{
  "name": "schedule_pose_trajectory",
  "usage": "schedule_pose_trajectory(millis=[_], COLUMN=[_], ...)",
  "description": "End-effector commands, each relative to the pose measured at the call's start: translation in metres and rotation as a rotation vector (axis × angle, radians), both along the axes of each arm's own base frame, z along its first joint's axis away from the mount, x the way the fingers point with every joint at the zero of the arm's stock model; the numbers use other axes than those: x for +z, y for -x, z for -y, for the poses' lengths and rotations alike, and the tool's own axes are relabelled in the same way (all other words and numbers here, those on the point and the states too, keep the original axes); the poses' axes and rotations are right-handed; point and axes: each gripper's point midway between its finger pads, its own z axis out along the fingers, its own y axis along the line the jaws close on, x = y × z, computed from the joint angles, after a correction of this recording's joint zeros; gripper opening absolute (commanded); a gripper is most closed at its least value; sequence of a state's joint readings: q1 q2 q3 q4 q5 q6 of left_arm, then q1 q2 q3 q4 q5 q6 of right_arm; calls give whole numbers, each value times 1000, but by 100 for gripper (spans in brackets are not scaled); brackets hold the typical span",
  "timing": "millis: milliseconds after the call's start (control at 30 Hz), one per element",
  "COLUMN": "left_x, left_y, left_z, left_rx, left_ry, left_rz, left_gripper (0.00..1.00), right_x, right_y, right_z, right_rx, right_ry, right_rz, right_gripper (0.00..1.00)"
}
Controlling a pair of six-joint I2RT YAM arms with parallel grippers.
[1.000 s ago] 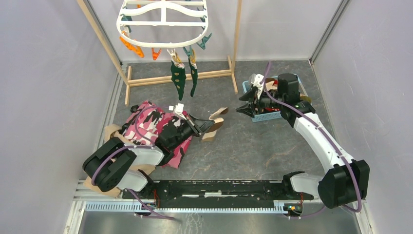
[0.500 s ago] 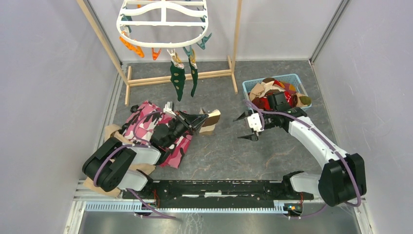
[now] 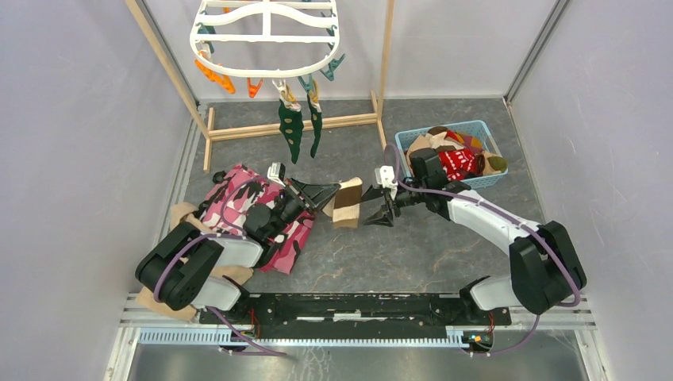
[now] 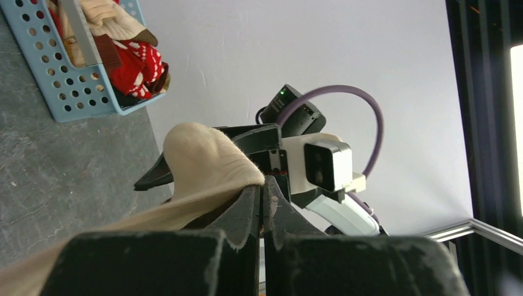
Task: Clip the socks to the hanger
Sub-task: Pick up the sock from the bin.
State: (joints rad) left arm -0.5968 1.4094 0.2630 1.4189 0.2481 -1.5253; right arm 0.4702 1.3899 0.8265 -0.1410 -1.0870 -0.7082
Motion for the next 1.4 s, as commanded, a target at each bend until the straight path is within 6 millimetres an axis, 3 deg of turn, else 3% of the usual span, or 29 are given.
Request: schedule_pose_trajectory(millis=[0,233,367,633,933,1033,1200,1267,1367], left_x=[30,31,33,34,39,40,35,30,15], left_y=[5,4,5,7,8,9,8,5,-4], left_z=[0,1,0,-1,3,5,3,1,-3], left_rx=[-31,-30,-30,-26,-40,-45,-25,-4,31], left_ry=[76,78,80,80,86,88,73,55,-3], left_rz=[78,83,88,94,101,107,105,106,101], left_gripper=[2,2,2,2,2,2,2,5,23], right_x=[16,23,25,30,40,39,45,46,50], right_y=[5,26,14,-13,-9,-8,-4,-3,-4], right_z=[-20,-43,-45,-36,-34,-35,-37,-36,-32], right_rx=[-2,39,-68,-282,-289,-290,-259,-255,-247], right_ry=[-80,-94,-103,-165,-237,-244,-243,-241,-242], right_rz=[-102,-177,-237,-347,-435,-469,-486,-490,-504], right_gripper=[68,60,54,58,58,47,6,0,0])
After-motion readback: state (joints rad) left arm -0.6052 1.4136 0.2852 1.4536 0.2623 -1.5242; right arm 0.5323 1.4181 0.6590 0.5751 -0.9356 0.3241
